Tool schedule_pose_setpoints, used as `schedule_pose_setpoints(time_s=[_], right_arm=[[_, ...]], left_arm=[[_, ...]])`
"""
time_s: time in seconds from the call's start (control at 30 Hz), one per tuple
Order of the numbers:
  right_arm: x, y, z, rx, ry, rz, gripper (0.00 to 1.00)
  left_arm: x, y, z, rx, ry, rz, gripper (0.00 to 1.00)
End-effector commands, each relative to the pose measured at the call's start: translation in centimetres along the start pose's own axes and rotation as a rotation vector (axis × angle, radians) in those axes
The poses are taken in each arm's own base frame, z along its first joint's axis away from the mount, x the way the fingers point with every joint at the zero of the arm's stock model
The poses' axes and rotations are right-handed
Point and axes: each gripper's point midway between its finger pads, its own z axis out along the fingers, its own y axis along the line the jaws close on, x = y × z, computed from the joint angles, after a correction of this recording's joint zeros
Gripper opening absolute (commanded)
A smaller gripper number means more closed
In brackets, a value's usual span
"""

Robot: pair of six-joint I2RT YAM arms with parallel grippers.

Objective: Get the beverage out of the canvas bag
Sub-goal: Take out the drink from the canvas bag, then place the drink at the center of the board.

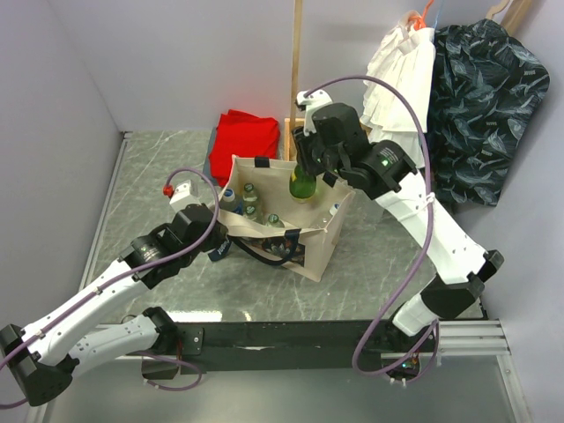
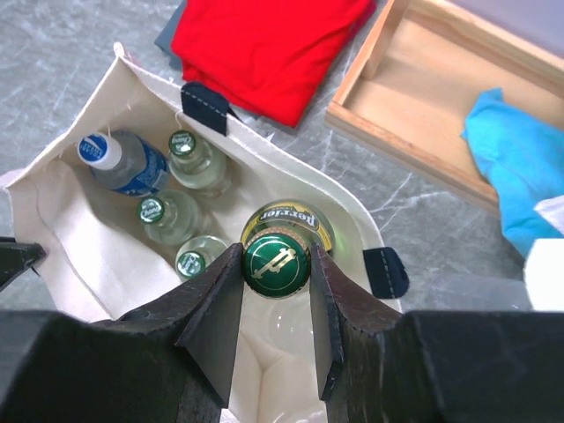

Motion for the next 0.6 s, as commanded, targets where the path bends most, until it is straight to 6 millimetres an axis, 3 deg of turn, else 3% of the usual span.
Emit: schedule_pose_setpoints(time_s=[0.0,0.57], right_arm=[[-7.5,-1.6,-5.9,0.018,-0.295,0.065,0.0],[-9.1,-3.7,-9.2,0.091,-0.37,0.082,0.0]], left_arm=[[-0.3,-0.4,-0.3,0.012,0.003,0.018,0.15],[-0.1,-0.4,-0.1,0.013,0.004,0.017,0.16]])
